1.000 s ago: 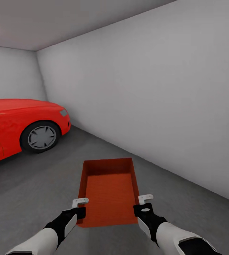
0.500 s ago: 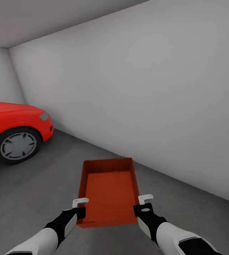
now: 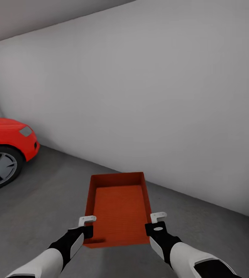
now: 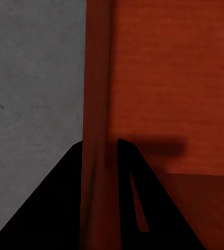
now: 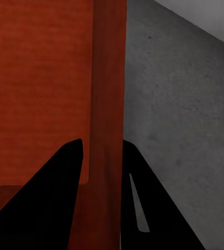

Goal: Move the two storage containers from the living room to the garage. In the garage, place one container on the floor and stack the other container on top of it (either order is fine).

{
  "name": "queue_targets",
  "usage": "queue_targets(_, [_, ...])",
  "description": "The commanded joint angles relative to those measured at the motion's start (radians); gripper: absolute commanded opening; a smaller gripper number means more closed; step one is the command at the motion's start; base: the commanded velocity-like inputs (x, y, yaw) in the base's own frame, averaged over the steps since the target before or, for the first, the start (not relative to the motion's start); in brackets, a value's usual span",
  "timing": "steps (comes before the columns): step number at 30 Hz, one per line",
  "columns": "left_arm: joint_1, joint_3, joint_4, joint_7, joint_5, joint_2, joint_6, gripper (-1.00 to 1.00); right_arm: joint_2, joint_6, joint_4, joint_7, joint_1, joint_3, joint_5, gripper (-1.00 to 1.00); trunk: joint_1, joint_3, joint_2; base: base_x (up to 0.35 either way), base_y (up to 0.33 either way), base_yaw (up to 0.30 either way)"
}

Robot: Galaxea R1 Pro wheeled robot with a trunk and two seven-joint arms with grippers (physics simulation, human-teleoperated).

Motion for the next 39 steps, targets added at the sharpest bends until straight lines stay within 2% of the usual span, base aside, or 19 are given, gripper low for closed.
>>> queue_targets(1, [-0.001,0.018,-0.025,0.01,-0.004,0.048,-0.005,-1.0,0.0,0.003,0.004,-0.014,-0.001,-0.012,-0.006,-1.0,0.001,-0.002,-0.002,0.01,0.0,-0.242])
queue_targets(19, [-0.001,0.016,-0.025,0.006,-0.004,0.048,-0.008,-1.0,0.0,0.003,0.004,-0.014,-0.001,-0.012,-0.006,-1.0,0.001,-0.002,-0.002,0.015,0.0,-0.242])
queue_targets(39, [-0.001,0.016,-0.025,0.002,-0.005,0.05,-0.009,-1.0,0.0,0.003,0.004,-0.015,-0.001,-0.012,-0.006,-1.0,0.001,-0.002,-0.002,0.295,0.0,-0.242])
